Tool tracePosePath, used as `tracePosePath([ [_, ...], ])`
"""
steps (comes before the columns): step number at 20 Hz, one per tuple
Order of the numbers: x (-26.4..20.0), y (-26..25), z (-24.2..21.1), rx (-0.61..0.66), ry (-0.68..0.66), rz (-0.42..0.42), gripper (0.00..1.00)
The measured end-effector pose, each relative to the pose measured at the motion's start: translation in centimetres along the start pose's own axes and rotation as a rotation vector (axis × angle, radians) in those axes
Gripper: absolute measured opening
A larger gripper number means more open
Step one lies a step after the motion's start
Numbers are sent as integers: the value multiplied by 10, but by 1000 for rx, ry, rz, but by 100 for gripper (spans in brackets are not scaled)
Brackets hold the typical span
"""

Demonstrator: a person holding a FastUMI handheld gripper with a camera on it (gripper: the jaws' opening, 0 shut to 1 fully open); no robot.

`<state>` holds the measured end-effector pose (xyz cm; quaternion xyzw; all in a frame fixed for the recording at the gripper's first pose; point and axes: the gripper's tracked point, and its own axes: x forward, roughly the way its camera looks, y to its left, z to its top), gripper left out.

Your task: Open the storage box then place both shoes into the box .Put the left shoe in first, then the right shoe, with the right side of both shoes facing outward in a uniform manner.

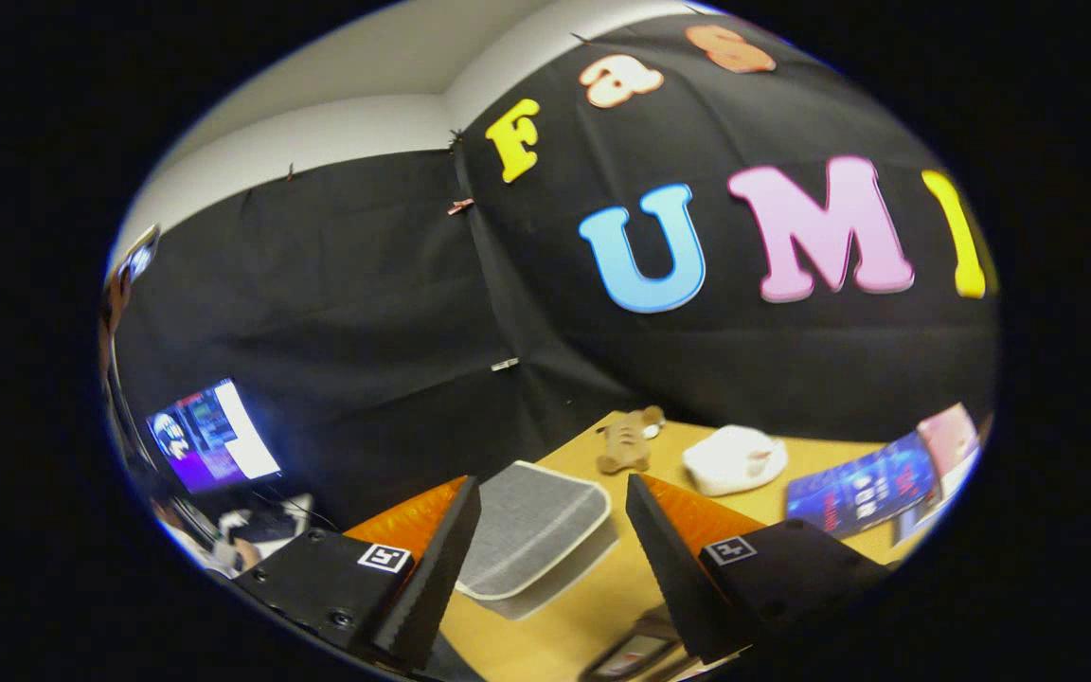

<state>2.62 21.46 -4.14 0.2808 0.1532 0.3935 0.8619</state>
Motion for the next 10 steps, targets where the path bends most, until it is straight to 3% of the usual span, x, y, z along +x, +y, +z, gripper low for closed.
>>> tracePosePath([
  [7,62,-16,-91,441,239,225,96],
  [10,85,-30,-126,577,320,260,96],
])
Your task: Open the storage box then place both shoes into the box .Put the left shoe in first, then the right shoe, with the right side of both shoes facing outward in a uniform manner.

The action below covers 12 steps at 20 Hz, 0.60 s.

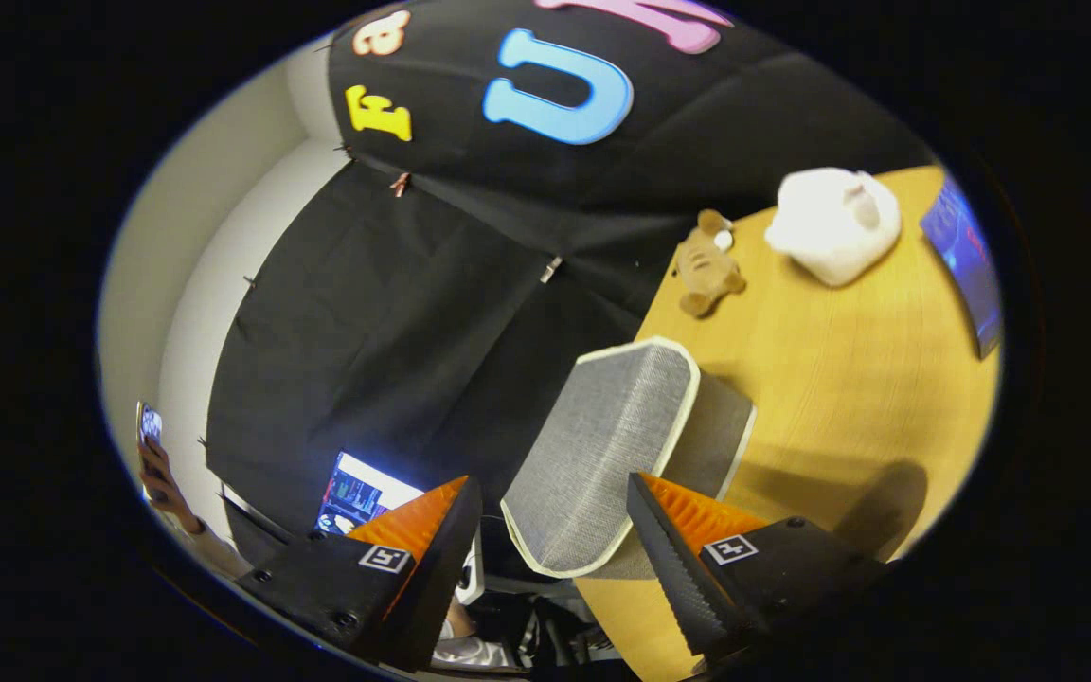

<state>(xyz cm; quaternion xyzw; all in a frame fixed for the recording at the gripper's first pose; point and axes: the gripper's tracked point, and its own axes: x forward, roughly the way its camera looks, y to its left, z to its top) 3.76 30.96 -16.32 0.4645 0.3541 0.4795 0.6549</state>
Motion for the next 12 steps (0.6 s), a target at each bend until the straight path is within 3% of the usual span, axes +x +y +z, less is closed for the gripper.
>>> tracePosePath([
  [12,53,-40,-35,309,120,160,95],
])
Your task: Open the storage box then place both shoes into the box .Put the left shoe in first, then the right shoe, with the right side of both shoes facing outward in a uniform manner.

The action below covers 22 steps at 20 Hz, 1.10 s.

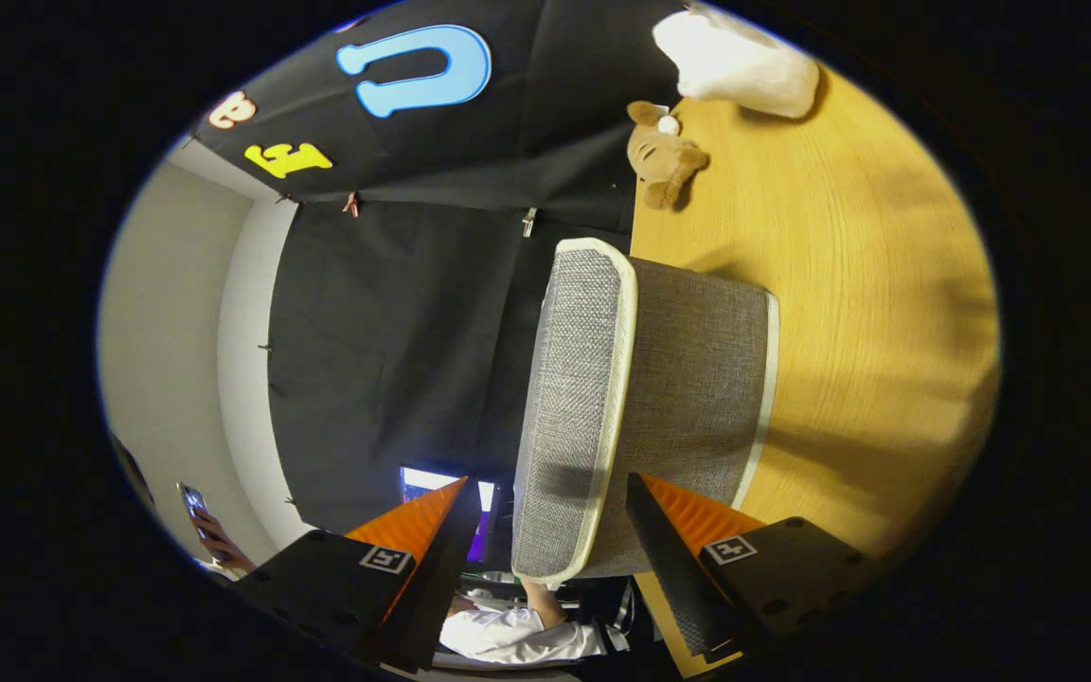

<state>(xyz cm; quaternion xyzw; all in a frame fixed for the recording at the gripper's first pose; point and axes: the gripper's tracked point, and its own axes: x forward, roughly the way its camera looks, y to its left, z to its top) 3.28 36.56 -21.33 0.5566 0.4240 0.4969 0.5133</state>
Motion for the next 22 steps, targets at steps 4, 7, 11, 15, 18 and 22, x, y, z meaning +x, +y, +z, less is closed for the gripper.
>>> tracePosePath([
  [4,9,-6,2,73,-22,40,95],
  [7,16,-1,5,104,-38,81,84],
  [11,19,-6,-5,143,-9,92,46],
  [15,16,14,0,100,-42,120,5],
  [18,16,21,3,52,-63,57,5],
  [22,17,63,7,-29,-124,28,5],
])
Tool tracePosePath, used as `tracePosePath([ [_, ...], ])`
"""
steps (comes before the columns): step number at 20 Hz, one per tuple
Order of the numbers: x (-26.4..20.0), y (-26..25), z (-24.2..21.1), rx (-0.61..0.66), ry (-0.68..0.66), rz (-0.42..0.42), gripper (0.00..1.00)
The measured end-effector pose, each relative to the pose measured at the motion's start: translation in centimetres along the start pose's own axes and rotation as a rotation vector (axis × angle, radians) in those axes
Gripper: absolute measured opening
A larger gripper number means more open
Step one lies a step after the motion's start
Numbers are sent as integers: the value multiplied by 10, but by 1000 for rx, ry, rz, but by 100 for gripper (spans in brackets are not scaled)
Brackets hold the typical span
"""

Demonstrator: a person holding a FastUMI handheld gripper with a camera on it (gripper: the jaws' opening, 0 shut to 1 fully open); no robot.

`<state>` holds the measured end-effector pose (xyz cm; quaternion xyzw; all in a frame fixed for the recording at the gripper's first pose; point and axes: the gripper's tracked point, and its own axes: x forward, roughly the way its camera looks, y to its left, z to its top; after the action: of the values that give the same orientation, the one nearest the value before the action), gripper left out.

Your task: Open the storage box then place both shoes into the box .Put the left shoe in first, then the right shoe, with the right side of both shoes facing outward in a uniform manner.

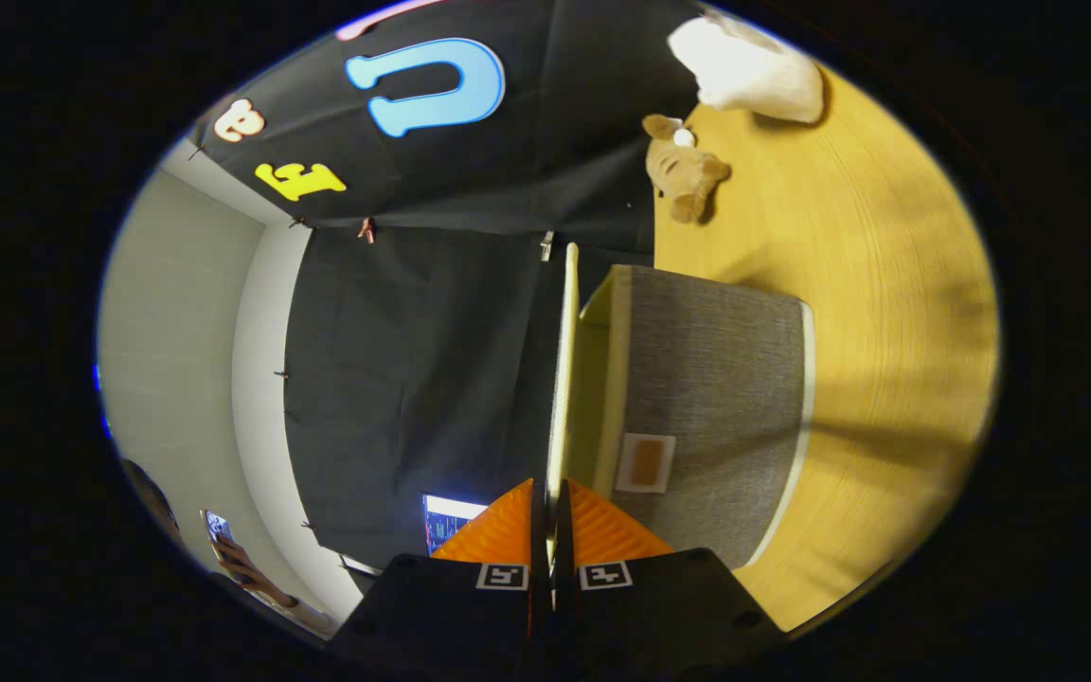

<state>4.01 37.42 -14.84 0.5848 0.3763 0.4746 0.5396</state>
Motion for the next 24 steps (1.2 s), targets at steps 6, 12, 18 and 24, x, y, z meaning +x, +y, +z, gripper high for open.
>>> tracePosePath([
  [6,39,78,5,-101,-46,13,5],
  [12,113,131,-3,-216,-40,14,5],
  [18,184,142,-17,-237,-30,4,5],
  [24,237,134,-33,-257,-10,-18,5],
])
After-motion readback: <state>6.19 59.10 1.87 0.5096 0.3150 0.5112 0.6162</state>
